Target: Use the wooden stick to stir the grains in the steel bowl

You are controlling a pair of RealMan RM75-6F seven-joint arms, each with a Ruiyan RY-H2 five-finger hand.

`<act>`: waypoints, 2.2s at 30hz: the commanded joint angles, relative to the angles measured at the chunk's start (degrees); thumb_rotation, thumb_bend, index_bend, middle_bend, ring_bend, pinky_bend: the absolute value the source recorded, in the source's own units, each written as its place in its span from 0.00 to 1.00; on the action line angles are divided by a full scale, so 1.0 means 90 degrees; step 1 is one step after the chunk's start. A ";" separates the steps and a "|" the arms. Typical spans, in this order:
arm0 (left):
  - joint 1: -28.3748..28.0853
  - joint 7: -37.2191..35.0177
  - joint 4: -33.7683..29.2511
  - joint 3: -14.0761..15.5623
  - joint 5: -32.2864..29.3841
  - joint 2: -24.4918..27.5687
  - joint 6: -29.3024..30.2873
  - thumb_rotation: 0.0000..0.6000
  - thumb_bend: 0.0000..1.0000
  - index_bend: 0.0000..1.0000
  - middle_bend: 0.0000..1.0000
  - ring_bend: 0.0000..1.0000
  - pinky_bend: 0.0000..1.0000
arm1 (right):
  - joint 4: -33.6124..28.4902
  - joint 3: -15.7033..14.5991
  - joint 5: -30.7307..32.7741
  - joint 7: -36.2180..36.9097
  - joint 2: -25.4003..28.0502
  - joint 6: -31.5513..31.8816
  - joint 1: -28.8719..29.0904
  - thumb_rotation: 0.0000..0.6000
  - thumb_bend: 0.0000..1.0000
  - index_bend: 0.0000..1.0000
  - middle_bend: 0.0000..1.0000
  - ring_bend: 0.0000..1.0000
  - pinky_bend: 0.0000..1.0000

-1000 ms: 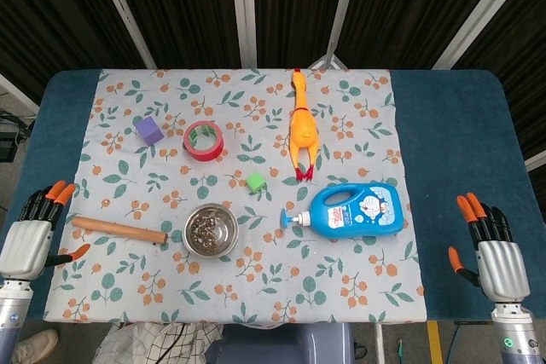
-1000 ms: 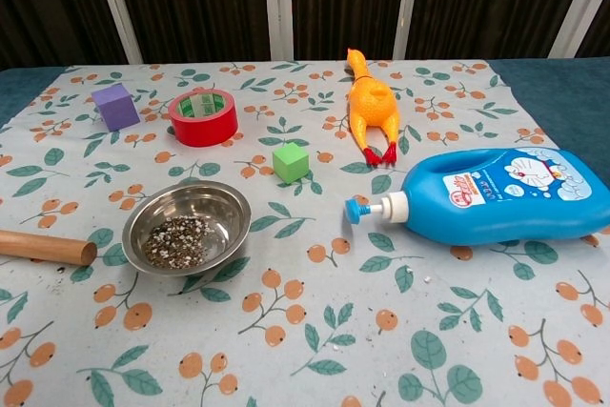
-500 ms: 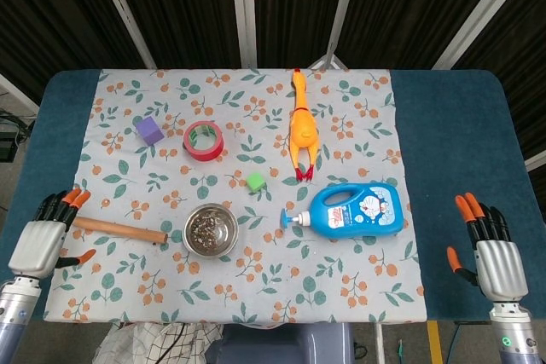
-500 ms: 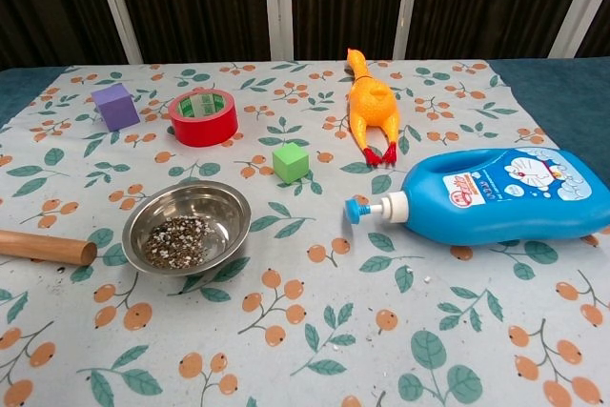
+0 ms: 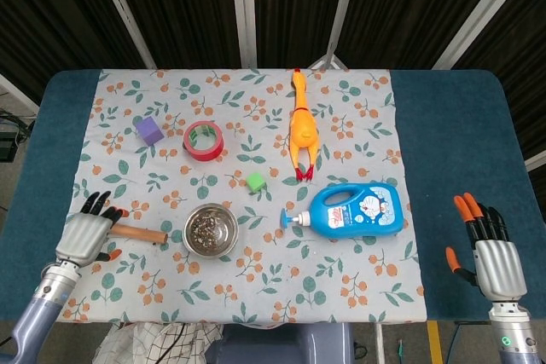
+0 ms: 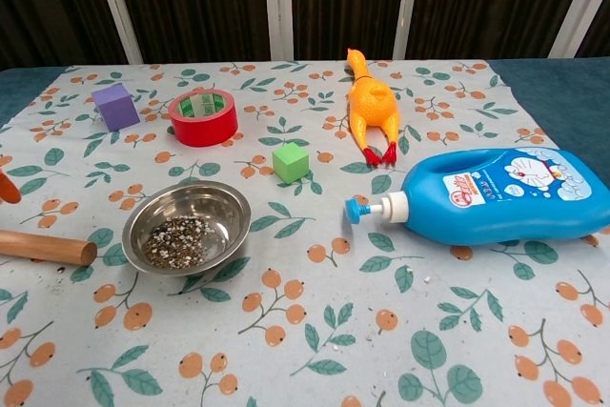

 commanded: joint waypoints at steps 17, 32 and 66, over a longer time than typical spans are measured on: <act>-0.0493 0.0646 -0.0012 -0.0053 -0.0473 -0.0491 -0.0526 1.00 0.35 0.37 0.38 0.01 0.00 | -0.0006 0.0003 0.0026 0.0040 0.0010 -0.0055 0.0022 1.00 0.45 0.00 0.00 0.00 0.00; -0.0598 0.0651 -0.0020 0.0077 -0.0556 -0.0571 -0.0560 1.00 0.40 0.41 0.46 0.03 0.00 | -0.0012 0.0004 0.0043 0.0012 0.0005 -0.0058 0.0019 1.00 0.45 0.00 0.00 0.00 0.00; -0.0581 -0.0194 -0.0126 0.0115 -0.0012 -0.0521 0.0025 1.00 0.95 0.57 0.68 0.15 0.00 | -0.0015 -0.0001 0.0043 0.0018 0.0009 -0.0057 0.0017 1.00 0.45 0.00 0.00 0.00 0.00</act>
